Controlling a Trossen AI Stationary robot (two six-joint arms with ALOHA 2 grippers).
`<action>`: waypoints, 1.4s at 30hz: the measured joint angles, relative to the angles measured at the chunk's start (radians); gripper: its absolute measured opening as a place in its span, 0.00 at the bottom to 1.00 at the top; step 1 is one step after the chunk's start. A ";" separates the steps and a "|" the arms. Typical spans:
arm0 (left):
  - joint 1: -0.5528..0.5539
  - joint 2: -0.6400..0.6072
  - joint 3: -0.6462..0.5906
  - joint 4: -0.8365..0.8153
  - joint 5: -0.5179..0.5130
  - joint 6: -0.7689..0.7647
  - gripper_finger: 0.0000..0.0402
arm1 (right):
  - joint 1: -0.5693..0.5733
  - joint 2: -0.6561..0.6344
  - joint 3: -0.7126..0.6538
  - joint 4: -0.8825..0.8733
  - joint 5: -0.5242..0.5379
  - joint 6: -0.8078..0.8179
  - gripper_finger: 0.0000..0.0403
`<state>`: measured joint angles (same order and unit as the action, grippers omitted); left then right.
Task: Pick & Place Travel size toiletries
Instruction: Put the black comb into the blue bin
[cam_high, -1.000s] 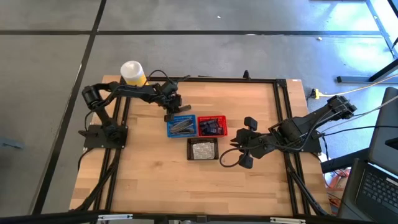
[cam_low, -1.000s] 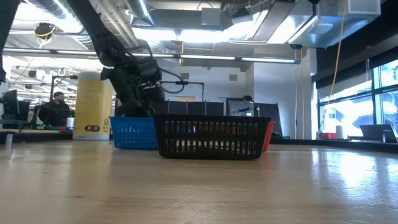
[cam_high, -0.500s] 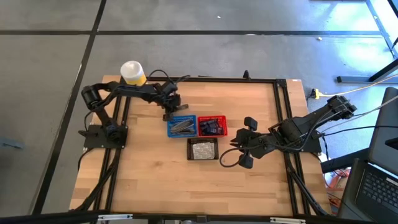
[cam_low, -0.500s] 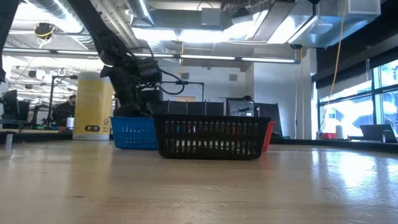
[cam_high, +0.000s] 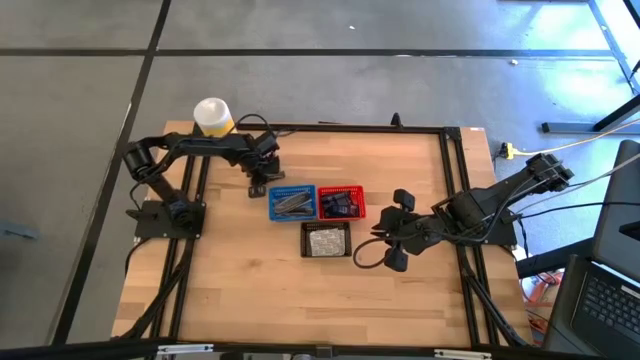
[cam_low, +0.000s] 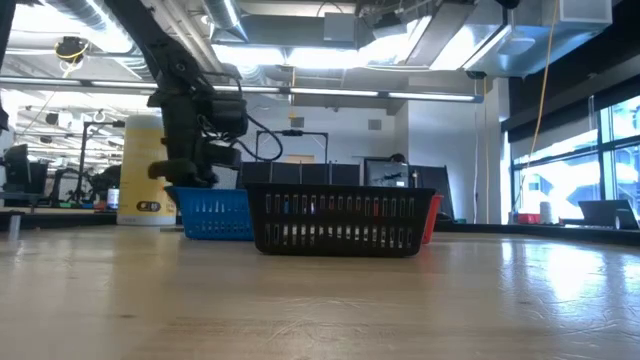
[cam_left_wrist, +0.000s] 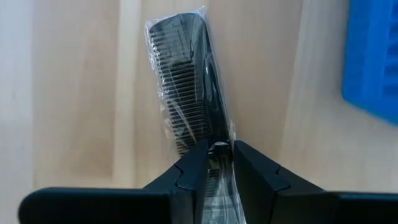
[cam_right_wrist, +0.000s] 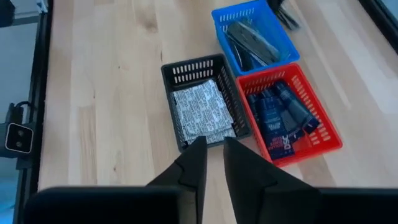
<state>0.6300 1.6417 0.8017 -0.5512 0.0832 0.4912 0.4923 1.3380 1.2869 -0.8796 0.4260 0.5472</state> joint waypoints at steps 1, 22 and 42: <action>0.000 -0.005 0.000 -0.026 -0.007 -0.007 0.18 | 0.000 0.000 0.000 -0.004 0.000 0.011 0.14; -0.084 -0.065 -0.063 -0.113 0.058 -0.210 0.18 | -0.003 -0.120 0.000 -0.290 0.209 0.192 0.02; -0.241 -0.066 -0.063 -0.177 0.057 -0.357 0.18 | -0.009 -0.410 -0.388 -0.138 0.158 0.289 0.02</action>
<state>0.3892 1.5757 0.7387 -0.7283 0.1405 0.1347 0.4829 0.9278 0.8992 -1.0177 0.5844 0.8359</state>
